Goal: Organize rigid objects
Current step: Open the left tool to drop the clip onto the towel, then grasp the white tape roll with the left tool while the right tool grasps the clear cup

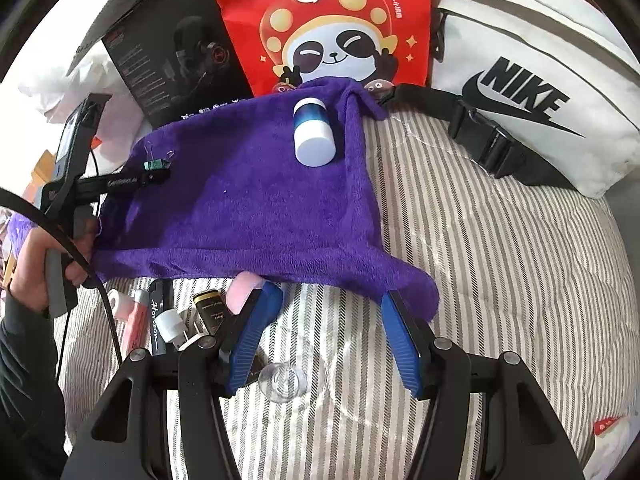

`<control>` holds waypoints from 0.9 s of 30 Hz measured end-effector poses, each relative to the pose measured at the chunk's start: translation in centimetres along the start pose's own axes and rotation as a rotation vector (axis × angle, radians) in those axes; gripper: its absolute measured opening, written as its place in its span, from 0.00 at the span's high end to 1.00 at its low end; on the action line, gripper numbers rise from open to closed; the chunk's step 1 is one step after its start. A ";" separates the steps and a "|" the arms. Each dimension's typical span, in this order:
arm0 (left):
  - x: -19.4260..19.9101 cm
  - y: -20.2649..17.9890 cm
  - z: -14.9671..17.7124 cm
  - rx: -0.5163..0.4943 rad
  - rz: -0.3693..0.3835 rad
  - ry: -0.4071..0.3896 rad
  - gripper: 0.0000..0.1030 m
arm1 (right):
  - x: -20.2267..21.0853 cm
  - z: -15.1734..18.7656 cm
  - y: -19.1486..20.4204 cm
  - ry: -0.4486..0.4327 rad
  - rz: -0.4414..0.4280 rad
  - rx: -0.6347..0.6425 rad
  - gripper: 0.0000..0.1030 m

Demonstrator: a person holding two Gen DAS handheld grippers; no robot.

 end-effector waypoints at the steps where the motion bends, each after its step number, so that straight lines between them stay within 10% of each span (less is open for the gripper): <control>1: 0.5 -0.2 0.4 -0.007 0.027 -0.022 0.46 | 0.2 0.1 -0.1 -0.004 0.001 -0.003 0.43; 14: 9.9 -3.6 10.2 -0.039 0.188 -0.123 0.46 | 3.2 2.7 -0.9 -0.047 -0.004 -0.035 0.42; 27: 7.0 -3.5 13.1 -0.031 0.111 -0.078 0.46 | 3.4 5.3 -2.0 -0.024 0.003 -0.034 0.42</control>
Point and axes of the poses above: each gripper's, at about its wrist camera, not at the fingertips, and x roughly against the way its jaws point, y to its left, z to its underside, the point moved 2 cm from there along -x, roughly the way its jaws point, and after that the axes turned 12 degrees about -x, right-handed, at the moved point
